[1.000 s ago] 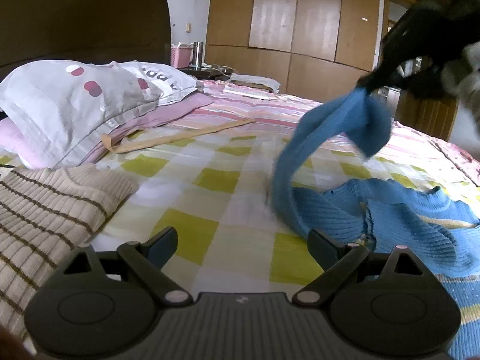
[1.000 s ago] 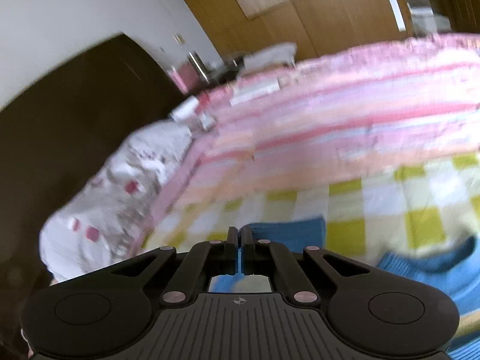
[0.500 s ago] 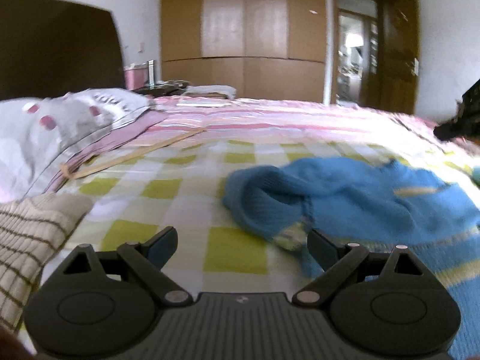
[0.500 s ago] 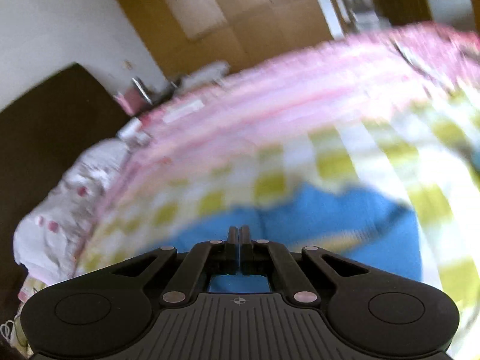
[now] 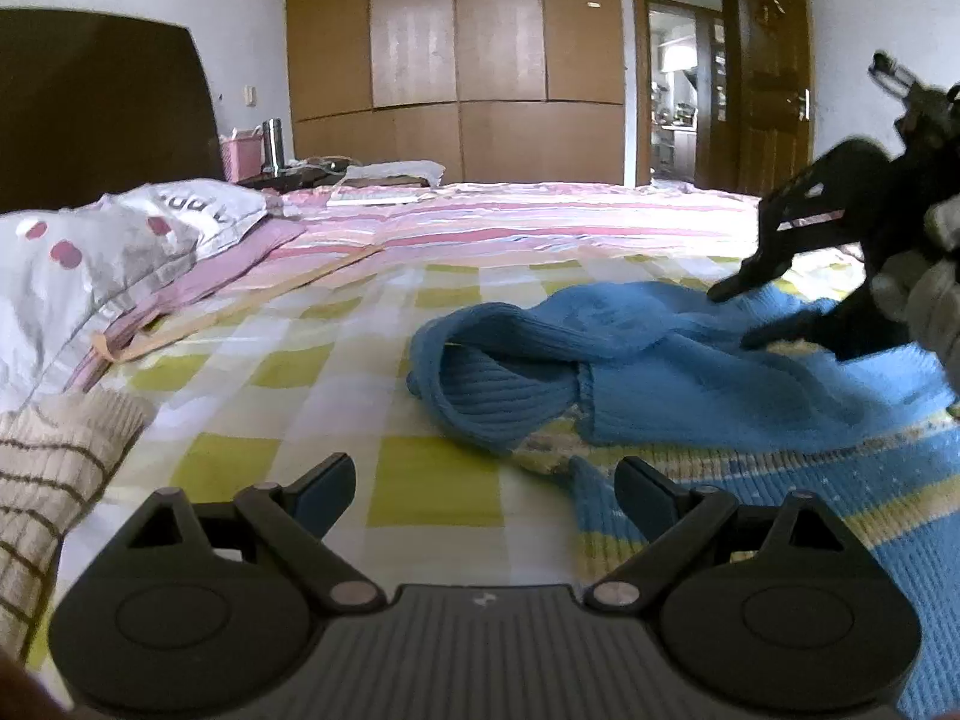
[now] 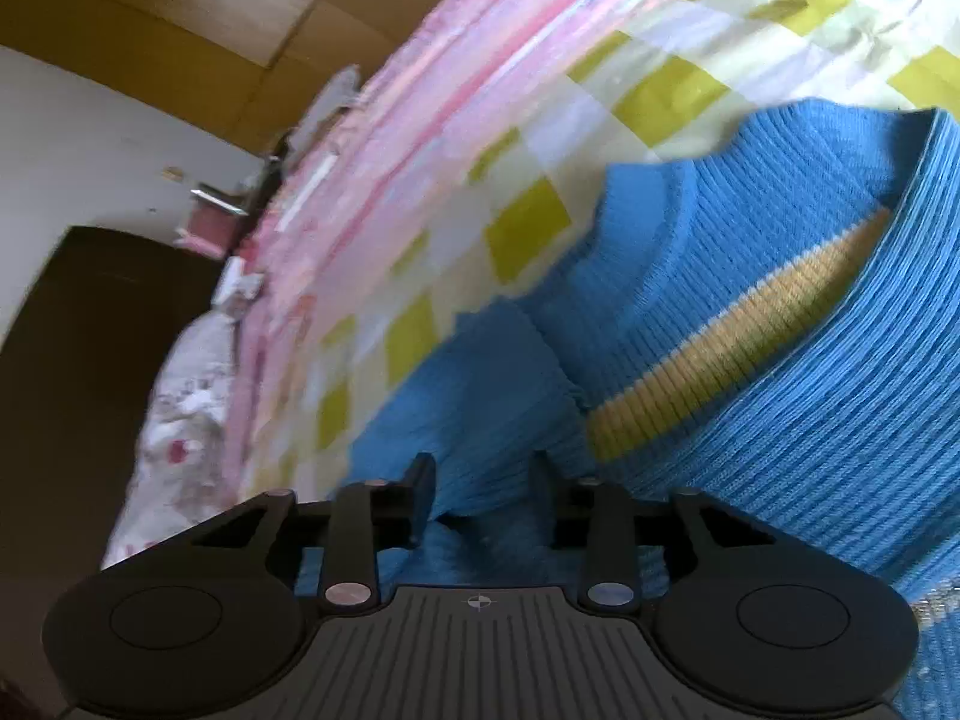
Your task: Fold small clothes
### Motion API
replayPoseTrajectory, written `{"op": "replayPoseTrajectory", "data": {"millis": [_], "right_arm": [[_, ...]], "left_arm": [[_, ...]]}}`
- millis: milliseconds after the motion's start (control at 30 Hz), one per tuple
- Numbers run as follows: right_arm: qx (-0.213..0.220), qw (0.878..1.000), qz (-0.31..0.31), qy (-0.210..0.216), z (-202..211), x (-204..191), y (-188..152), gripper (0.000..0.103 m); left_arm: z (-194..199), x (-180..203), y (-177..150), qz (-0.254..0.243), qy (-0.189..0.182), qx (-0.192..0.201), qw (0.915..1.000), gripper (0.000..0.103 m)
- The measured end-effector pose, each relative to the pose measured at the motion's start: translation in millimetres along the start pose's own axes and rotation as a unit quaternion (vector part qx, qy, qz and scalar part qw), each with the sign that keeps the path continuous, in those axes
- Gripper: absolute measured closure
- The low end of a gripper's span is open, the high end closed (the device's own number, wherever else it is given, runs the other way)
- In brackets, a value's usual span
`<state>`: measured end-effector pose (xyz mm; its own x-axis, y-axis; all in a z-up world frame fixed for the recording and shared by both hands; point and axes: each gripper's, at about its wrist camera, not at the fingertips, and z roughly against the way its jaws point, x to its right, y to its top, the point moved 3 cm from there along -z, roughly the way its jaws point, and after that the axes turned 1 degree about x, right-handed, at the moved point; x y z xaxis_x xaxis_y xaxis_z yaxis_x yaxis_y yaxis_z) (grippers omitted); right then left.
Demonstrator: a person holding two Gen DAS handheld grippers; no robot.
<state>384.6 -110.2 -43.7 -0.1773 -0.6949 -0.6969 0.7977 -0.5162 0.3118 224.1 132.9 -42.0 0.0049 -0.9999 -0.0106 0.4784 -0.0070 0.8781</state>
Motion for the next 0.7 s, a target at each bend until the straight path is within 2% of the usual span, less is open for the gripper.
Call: {"op": "replayPoseTrajectory", "data": {"millis": [167,267,300,333,367,500,700], "right_arm": [[0.012,0.999,-0.018,-0.031,-16,-1,-1,0.064],[0.028,0.998,0.002,-0.06,-21,-7,-3,0.071],[0.031,0.998,0.005,-0.062,-22,-9,-2,0.076],[0.033,0.997,0.008,-0.069,-23,-9,-2,0.087],[0.034,0.997,0.013,-0.071,-25,-9,-2,0.091],[0.042,0.997,0.035,-0.05,-16,-14,3,0.095],[0.089,0.993,0.079,0.02,43,-29,13,0.096]], "left_arm": [[1,0,0,-0.002,0.0,0.004,1.0,0.004],[1,1,0,-0.005,-0.001,0.003,1.0,0.004],[2,1,0,-0.006,-0.001,0.004,1.0,0.004],[3,1,0,-0.007,0.0,0.006,1.0,0.004],[3,1,0,-0.007,0.0,0.007,0.9999,0.004],[4,0,1,-0.005,0.003,0.01,0.9999,0.004],[2,0,0,-0.003,0.006,0.009,0.9999,0.004]]}}
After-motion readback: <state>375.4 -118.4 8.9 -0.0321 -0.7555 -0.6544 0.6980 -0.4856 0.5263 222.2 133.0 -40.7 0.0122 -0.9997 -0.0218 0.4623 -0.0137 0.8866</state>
